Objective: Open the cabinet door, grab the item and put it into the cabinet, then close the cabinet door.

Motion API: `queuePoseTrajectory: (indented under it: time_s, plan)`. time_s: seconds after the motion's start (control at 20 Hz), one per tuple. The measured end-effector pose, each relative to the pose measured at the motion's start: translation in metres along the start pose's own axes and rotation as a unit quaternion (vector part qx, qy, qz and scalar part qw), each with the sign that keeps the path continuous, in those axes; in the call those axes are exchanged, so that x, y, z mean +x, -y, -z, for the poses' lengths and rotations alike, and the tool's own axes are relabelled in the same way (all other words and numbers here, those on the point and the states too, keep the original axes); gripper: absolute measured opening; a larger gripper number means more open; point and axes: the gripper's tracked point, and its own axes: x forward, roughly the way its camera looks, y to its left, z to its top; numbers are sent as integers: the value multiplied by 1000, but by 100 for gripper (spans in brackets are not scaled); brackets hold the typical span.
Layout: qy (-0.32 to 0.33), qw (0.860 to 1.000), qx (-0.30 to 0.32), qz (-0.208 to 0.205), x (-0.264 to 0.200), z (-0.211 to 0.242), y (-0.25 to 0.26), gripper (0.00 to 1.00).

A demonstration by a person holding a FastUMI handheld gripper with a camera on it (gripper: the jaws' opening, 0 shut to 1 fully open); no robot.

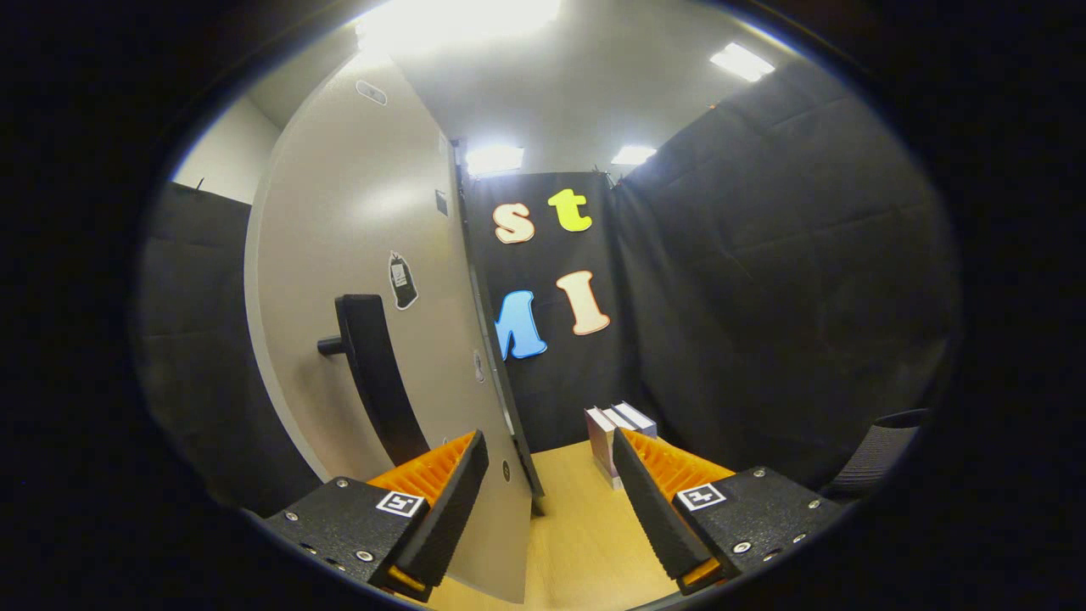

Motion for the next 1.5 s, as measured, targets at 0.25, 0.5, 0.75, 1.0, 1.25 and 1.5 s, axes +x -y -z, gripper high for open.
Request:
queuePoseTrajectory:
  time_s: [0.25,0.5,0.75,1.0,1.25,1.5]
  plan:
    - [-5,1000,-6,-21,1,7,-38,93]
    - [-11,999,-9,-34,5,12,-67,92]
    - [-16,998,-13,-55,12,17,-95,93]
    - [-20,997,-9,-78,22,20,-121,93]
    - [-21,994,-1,-104,29,20,-151,93]
    - [-31,992,-10,-125,44,28,-178,94]
